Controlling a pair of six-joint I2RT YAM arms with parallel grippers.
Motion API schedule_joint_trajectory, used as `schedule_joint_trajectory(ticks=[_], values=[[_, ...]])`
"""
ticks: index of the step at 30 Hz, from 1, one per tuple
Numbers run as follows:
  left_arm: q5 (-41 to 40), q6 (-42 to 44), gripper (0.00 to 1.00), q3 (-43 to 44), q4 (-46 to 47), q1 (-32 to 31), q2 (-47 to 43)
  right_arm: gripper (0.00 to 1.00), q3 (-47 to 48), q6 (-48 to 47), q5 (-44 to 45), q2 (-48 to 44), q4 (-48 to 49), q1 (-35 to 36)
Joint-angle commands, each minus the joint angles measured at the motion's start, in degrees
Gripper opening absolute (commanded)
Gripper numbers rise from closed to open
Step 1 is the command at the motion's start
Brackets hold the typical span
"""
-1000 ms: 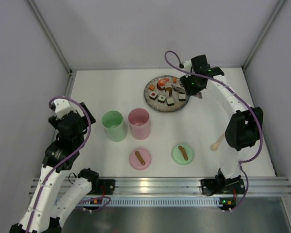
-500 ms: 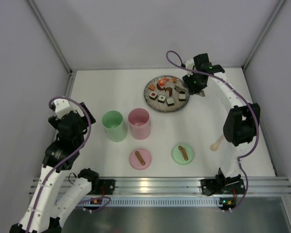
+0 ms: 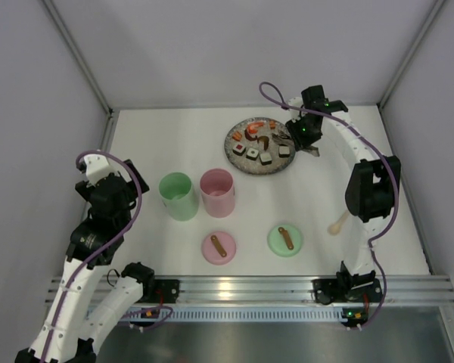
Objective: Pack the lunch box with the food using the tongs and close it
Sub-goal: Pick up the fake food from the plate.
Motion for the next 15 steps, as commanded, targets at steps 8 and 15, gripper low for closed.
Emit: schedule_joint_trajectory(ticks=[8, 15], values=[[-0.6, 0.6, 0.99, -0.1, 1.9, 0.4, -1.0, 0.2, 2.8, 0.8, -1.4, -0.7, -1.0, -0.6], [-0.9, 0.6, 0.99, -0.2, 1.9, 0.4, -1.2, 0.12, 2.6, 5.7, -0.1, -4.2, 2.8, -0.9]])
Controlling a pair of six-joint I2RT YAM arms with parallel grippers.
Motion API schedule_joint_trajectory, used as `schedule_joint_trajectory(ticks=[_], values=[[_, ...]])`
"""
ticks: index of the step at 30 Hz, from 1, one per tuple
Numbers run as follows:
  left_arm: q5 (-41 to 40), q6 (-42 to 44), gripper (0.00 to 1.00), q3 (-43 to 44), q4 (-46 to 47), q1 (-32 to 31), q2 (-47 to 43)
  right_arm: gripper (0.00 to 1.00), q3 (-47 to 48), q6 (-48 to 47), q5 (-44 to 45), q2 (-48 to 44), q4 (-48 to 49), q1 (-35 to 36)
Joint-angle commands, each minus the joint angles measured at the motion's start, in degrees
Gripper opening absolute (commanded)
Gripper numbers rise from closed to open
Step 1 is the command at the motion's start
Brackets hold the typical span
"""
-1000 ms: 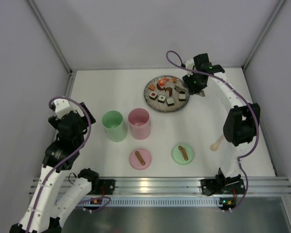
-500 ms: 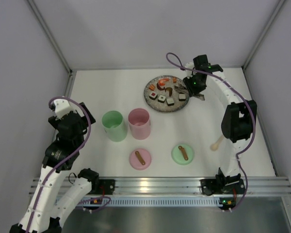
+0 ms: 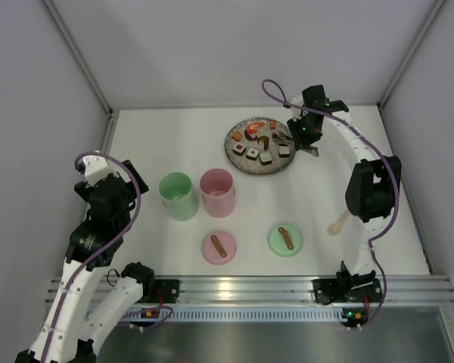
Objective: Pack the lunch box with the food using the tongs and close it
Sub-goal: Pick up the fake food from the plate, then place the fake food in the packing box.
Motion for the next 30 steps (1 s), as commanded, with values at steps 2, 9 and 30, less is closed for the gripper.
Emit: schedule_joint_trajectory(ticks=[2, 9, 30], values=[[-1.4, 0.6, 0.99, -0.4, 1.9, 0.4, -0.7, 0.11, 2.7, 4.3, -0.1, -4.6, 2.9, -0.5], [-1.4, 0.6, 0.99, -0.4, 1.9, 0.4, -0.5, 0.07, 2.7, 7.0, 1.1, -7.1, 3.8, -0.6], [-0.6, 0.8, 0.99, -0.7, 1.9, 1.8, 1.5, 0.05, -3.2, 14.7, 2.4, -23.1, 4.6, 14.7]])
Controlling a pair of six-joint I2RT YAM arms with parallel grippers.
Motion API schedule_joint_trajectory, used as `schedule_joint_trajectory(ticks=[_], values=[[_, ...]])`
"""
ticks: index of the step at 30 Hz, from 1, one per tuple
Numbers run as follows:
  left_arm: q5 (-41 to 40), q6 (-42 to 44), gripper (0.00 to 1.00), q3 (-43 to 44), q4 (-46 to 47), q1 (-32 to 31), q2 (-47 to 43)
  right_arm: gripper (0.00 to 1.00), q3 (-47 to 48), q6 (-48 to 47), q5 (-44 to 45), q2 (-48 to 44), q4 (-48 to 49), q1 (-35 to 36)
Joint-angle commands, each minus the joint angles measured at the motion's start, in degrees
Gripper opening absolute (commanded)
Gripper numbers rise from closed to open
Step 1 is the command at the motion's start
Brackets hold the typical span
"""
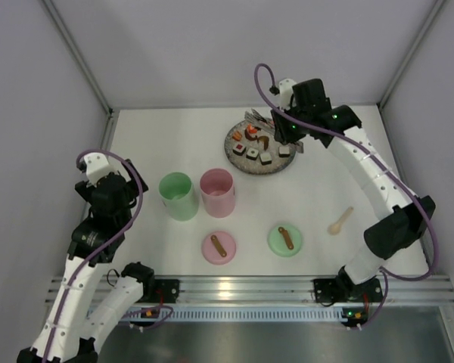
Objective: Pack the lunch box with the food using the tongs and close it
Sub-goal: Place the fake food in the packing box.
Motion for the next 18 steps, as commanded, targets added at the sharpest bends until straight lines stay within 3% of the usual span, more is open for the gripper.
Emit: schedule_joint_trajectory(ticks=[1, 12, 18], values=[[0.2, 0.6, 0.99, -0.3, 1.9, 1.2, 0.5, 0.05, -1.4, 3.4, 0.8, -3.7, 3.6, 4.5], [1.6, 0.6, 0.99, -0.7, 2.0, 2.6, 0.1, 0.07, -3.6, 3.7, 5.9, -8.4, 0.5, 20.2], [2.0, 0.6, 0.99, -0.7, 2.0, 2.6, 0.3, 0.06, -6.6, 4.2, 7.5, -11.0, 0.1, 24.6]])
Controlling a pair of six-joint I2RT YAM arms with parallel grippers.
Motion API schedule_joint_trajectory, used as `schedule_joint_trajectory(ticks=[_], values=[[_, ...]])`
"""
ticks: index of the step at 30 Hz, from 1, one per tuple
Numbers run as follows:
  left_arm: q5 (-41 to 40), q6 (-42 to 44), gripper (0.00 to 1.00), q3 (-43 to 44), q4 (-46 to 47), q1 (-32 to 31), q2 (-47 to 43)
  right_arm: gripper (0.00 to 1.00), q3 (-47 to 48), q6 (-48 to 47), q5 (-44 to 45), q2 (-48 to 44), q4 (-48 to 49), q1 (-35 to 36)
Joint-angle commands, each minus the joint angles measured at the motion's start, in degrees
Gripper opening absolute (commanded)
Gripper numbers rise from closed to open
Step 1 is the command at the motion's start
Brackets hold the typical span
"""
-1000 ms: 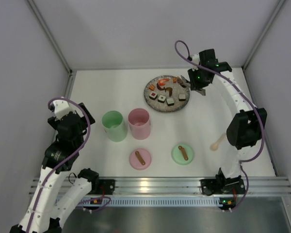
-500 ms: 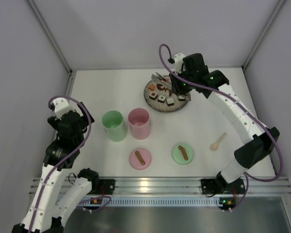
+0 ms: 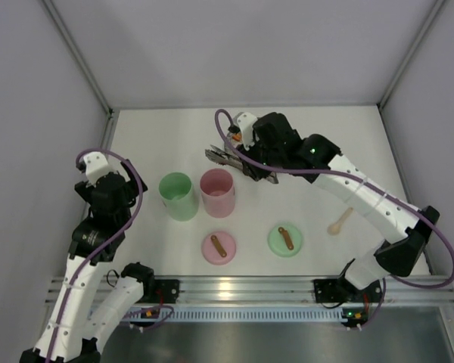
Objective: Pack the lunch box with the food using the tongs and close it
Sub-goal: Place the fake food in the packing box.
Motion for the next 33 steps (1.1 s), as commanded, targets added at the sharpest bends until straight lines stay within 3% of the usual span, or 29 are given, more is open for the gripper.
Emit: schedule_joint_trajectory(ticks=[1, 13, 16, 18, 21, 25, 33], values=[[0.7, 0.6, 0.99, -0.4, 2.0, 0.3, -0.2, 0.06, -1.3, 0.9, 2.3, -4.4, 0.5, 2.3], [0.8, 0.6, 0.99, -0.4, 1.9, 0.3, -0.2, 0.08, -8.7, 4.8, 1.5, -9.3, 0.4, 6.1], [0.9, 0.6, 0.99, -0.4, 1.9, 0.3, -0.4, 0.14, -8.9, 4.8, 1.6, -9.4, 0.4, 6.2], [0.9, 0.6, 0.99, -0.4, 2.0, 0.3, -0.7, 0.3, -8.8, 4.8, 1.5, -9.2, 0.5, 6.2], [0.7, 0.6, 0.99, -0.4, 1.9, 0.3, -0.8, 0.38, -8.5, 4.7, 1.2, -9.0, 0.3, 6.3], [0.4, 0.7, 0.99, -0.5, 2.0, 0.3, -1.6, 0.43, -8.1, 4.6, 1.3, -9.5, 0.2, 6.4], [-0.1, 0.6, 0.99, -0.5, 2.0, 0.3, -2.7, 0.42, -4.4, 4.9, 5.4, -10.9, 0.5, 6.2]])
